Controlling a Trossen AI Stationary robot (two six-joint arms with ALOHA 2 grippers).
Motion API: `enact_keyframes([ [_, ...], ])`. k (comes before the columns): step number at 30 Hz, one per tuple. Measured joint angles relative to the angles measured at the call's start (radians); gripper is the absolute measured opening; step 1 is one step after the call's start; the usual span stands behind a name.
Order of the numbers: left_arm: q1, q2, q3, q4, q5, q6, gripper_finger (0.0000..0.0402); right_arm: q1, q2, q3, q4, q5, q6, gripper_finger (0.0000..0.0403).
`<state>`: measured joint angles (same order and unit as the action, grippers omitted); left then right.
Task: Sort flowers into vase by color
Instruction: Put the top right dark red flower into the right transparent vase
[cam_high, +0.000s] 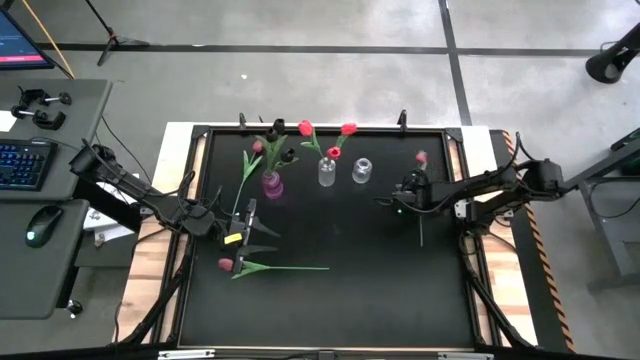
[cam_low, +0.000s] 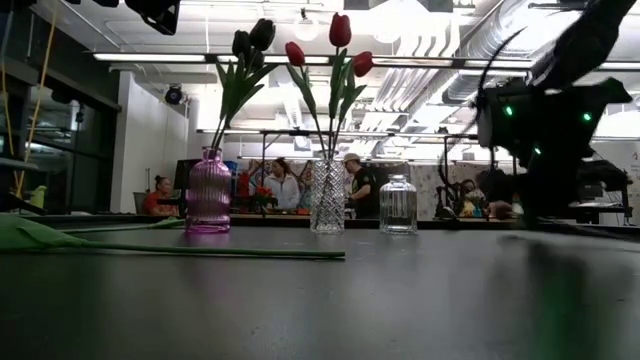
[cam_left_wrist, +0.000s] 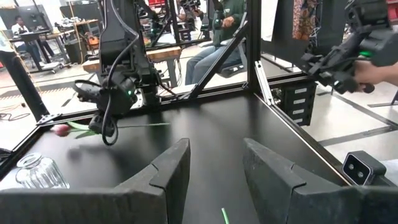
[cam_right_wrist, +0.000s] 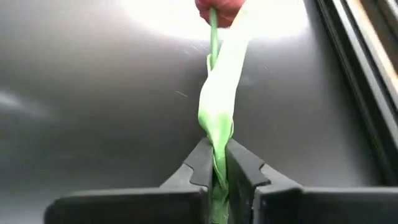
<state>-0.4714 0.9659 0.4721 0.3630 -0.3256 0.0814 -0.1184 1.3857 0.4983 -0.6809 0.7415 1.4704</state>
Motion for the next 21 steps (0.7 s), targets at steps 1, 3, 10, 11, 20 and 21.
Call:
enact_keyframes([
  [1,0.000,0.000,0.000,0.000,0.000,0.000,0.0133,0.010,0.000,0.019,-0.009,0.020,-0.013,0.0016],
  [3,0.000,0.000,0.000,0.000,0.000,0.000,0.0133,0.034,0.000,0.062,-0.021,0.075,-0.045,0.0010],
  [10,0.000,0.000,0.000,0.000,0.000,0.000,0.0133,0.110,-0.024,0.233,0.030,0.364,-0.304,0.0003],
  [11,0.000,0.000,0.000,-0.001,0.000,0.000,0.0133,0.119,-0.029,0.253,0.055,0.398,-0.365,0.0003],
  [20,0.000,0.000,0.000,-0.002,0.000,0.000,0.0133,0.100,-0.155,0.170,0.673,0.194,-1.053,0.0001],
  [21,0.000,0.000,0.000,-0.002,0.000,0.000,0.0133,0.084,-0.171,0.133,0.796,0.116,-1.137,0.0001],
])
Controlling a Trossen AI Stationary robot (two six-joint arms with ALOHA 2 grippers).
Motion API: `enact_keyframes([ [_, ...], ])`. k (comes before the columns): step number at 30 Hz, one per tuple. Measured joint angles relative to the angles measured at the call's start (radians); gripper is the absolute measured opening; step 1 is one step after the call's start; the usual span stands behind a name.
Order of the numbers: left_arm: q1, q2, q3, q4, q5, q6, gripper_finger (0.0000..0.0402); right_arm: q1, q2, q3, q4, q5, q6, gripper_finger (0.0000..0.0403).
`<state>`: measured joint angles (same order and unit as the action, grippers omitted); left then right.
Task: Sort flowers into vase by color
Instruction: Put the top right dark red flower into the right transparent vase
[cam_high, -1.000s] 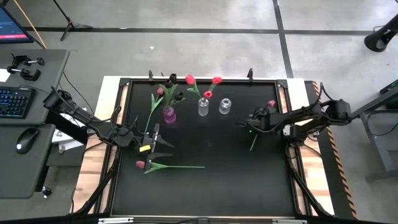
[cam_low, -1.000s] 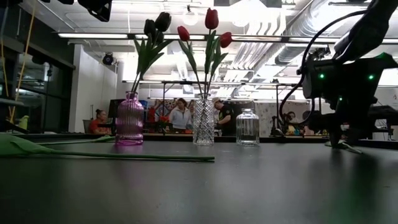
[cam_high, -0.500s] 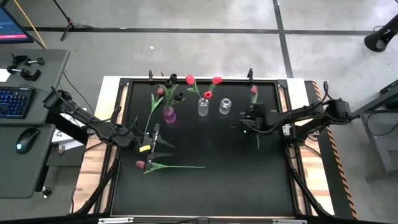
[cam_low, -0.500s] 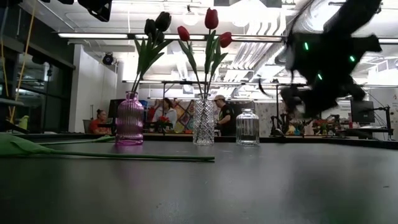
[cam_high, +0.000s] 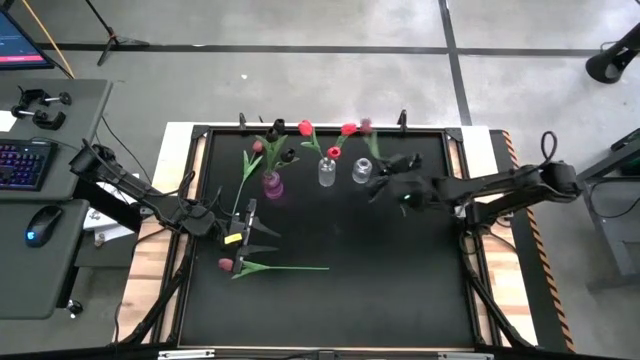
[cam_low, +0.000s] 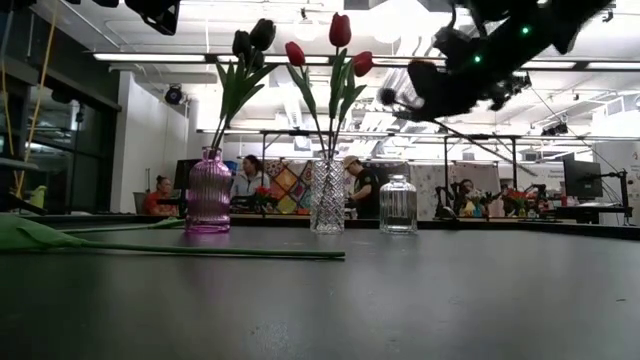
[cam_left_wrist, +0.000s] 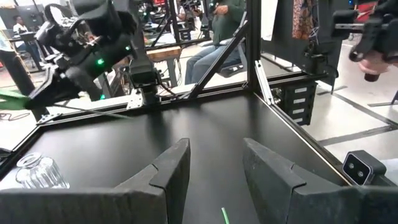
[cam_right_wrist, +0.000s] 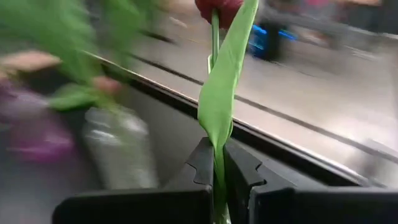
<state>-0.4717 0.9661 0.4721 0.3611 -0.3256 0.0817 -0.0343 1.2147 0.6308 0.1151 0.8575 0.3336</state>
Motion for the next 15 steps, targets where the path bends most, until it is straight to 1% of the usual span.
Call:
enact_keyframes([
  [2,0.000,0.000,0.000,0.001,0.000,0.000,0.0133,-0.037,-0.029,-0.081,0.263,-0.143,-0.131,0.0001],
  [4,0.000,0.000,0.000,0.002,0.000,0.000,0.0133,-0.083,-0.042,-0.162,0.524,-0.246,-0.213,0.0001],
  [6,0.000,0.000,0.000,0.002,0.000,0.000,0.0133,-0.136,-0.044,-0.239,0.774,-0.319,-0.259,0.0001],
  [9,0.000,0.000,0.000,0.002,0.000,0.007,0.0133,-0.224,-0.032,-0.326,1.101,-0.441,-0.270,0.0001],
  [12,0.000,0.000,0.000,0.003,0.000,0.032,0.0133,-0.295,-0.004,-0.368,1.334,-0.542,-0.261,0.0001],
  [15,0.000,0.000,0.000,0.003,-0.002,0.034,0.0133,-0.330,0.040,-0.365,1.454,-0.601,-0.263,0.0001],
])
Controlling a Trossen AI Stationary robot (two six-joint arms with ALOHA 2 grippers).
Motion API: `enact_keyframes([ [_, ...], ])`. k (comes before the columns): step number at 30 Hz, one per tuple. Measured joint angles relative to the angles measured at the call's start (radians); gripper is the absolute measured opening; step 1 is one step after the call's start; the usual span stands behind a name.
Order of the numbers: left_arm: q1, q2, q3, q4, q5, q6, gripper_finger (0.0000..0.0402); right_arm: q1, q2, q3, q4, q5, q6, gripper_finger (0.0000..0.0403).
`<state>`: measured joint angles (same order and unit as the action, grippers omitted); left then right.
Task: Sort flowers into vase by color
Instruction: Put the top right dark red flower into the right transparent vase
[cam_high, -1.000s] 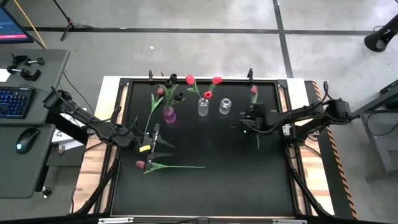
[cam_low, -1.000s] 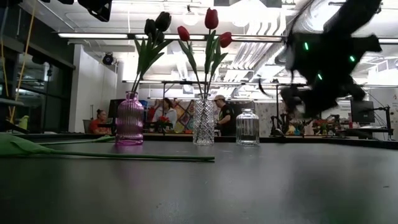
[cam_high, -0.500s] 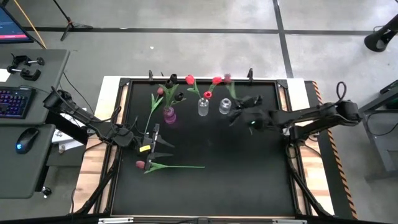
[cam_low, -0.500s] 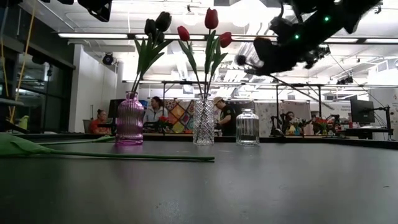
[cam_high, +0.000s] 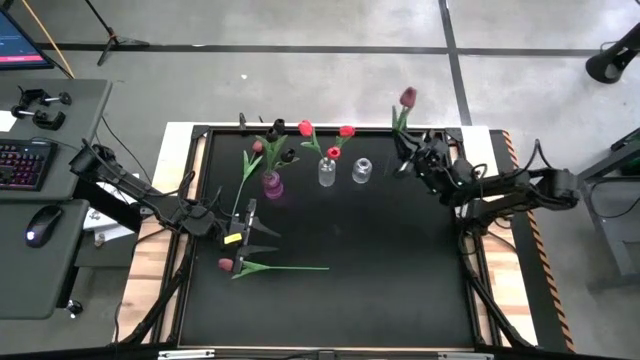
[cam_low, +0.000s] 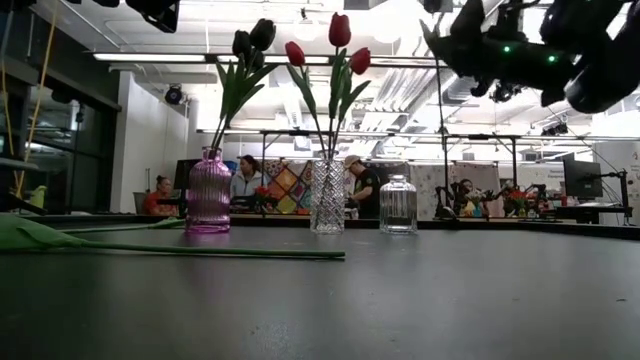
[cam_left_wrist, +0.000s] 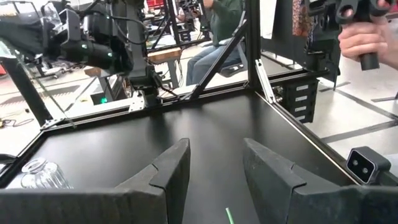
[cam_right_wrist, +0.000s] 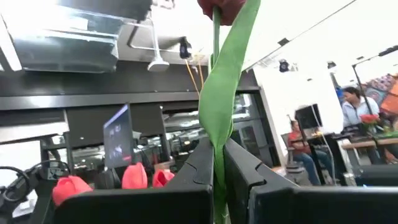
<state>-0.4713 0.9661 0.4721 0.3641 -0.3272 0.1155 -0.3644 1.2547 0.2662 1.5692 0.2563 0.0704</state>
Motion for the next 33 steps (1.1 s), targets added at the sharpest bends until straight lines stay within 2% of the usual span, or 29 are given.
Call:
enact_keyframes([
  [15,0.000,0.000,0.000,0.007,-0.003,0.001,0.0133,-0.025,0.299,0.274,0.003,-0.023,-0.131,0.0000],
  [23,0.000,0.000,0.000,0.005,-0.003,0.001,0.0133,-0.049,0.392,0.286,0.000,-0.020,-0.097,0.0000],
  [33,0.000,0.000,0.000,0.002,-0.003,0.001,0.0133,-0.048,0.403,0.267,0.000,0.006,-0.113,0.0000],
])
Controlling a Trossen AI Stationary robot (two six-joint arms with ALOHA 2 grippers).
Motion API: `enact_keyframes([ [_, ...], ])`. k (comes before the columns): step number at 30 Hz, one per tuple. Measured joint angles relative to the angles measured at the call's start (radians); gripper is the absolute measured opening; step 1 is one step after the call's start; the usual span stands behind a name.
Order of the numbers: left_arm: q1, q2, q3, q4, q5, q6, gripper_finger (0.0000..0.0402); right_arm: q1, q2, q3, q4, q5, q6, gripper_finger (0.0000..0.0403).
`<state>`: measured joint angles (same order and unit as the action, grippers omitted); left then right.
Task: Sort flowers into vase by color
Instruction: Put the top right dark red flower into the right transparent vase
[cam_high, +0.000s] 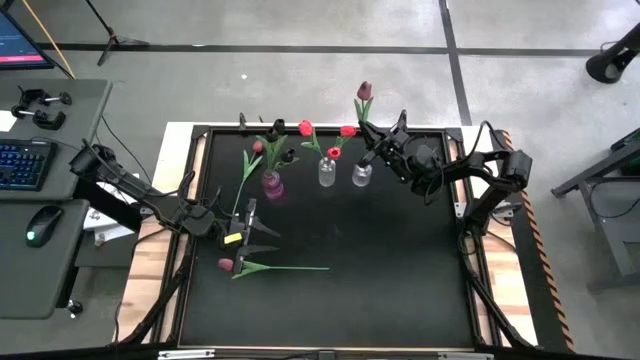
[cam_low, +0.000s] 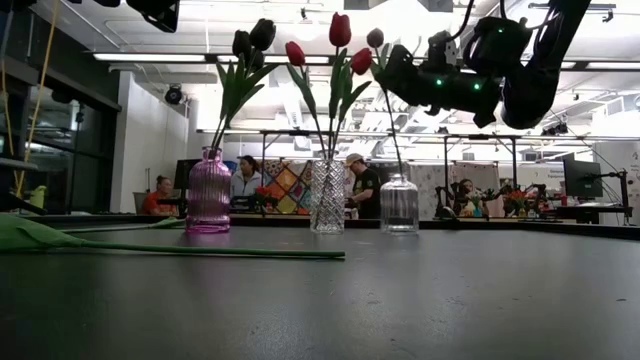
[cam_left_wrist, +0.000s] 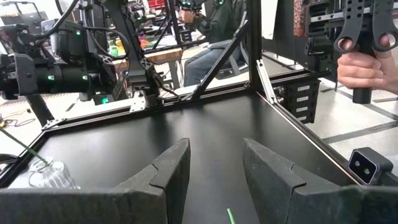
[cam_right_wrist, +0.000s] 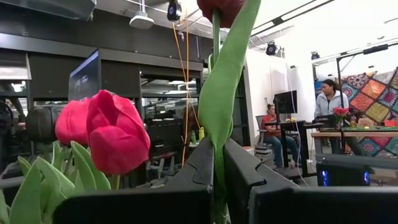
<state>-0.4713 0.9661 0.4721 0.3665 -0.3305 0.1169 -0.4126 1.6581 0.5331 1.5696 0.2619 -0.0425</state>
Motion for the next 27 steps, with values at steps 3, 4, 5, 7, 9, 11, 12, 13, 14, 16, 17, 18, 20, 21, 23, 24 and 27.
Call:
enact_keyframes([
  [3,0.000,0.000,0.000,0.000,-0.008,0.000,0.0133,0.000,0.000,0.000,-0.001,0.000,-0.001,0.0000],
  [4,0.000,0.000,0.000,0.000,-0.011,0.000,0.0133,0.000,0.000,0.000,-0.002,0.000,-0.001,0.0000],
  [5,0.000,0.000,0.000,0.000,-0.013,0.000,0.0133,0.000,0.000,0.000,-0.007,0.000,-0.001,0.0000],
  [7,0.000,0.000,0.000,-0.001,-0.016,0.000,0.0133,0.001,0.000,0.000,-0.028,0.000,-0.002,0.0000],
  [9,0.000,0.000,0.000,-0.002,-0.016,0.000,0.0133,0.001,0.000,0.000,-0.055,0.000,0.000,0.0000],
  [11,0.000,0.000,0.000,-0.002,-0.017,0.000,0.0133,0.001,0.000,0.000,-0.080,0.000,0.000,0.0000],
  [12,0.000,0.000,0.000,-0.002,-0.017,0.000,0.0133,0.001,0.000,0.000,-0.095,0.000,0.000,0.0000],
  [13,0.000,0.000,0.000,-0.002,-0.017,0.000,0.0133,0.001,0.000,0.000,-0.106,0.000,0.000,0.0001],
  [14,0.000,0.000,0.000,-0.003,-0.017,0.000,0.0133,0.001,0.000,0.000,-0.114,0.000,0.000,0.0001],
  [16,0.000,0.000,0.000,-0.003,-0.018,0.000,0.0133,0.001,0.000,0.000,-0.123,0.000,-0.001,0.0006],
  [17,0.000,0.000,0.000,-0.003,-0.018,0.000,0.0133,0.001,0.000,0.000,-0.125,0.000,-0.005,0.0009],
  [18,0.000,0.000,0.000,-0.003,-0.018,0.000,0.0133,0.001,0.000,0.000,-0.126,0.000,-0.013,0.0014],
  [20,0.000,0.000,0.000,-0.003,-0.018,0.000,0.0133,0.001,0.000,0.000,-0.129,0.000,-0.017,0.0025],
  [21,0.000,0.000,0.000,-0.003,-0.017,0.000,0.0133,0.001,0.000,0.000,-0.130,0.000,-0.015,0.0033],
  [23,0.000,0.000,0.000,-0.003,-0.018,0.000,0.0133,0.001,0.000,0.000,-0.132,0.000,-0.003,0.0053],
  [24,0.000,0.000,0.000,-0.003,-0.018,0.000,0.0133,0.001,0.000,0.000,-0.137,0.000,0.003,0.0065],
  [27,0.000,0.000,0.000,-0.003,-0.018,0.000,0.0133,0.001,0.000,0.000,-0.155,0.026,0.019,0.0109],
])
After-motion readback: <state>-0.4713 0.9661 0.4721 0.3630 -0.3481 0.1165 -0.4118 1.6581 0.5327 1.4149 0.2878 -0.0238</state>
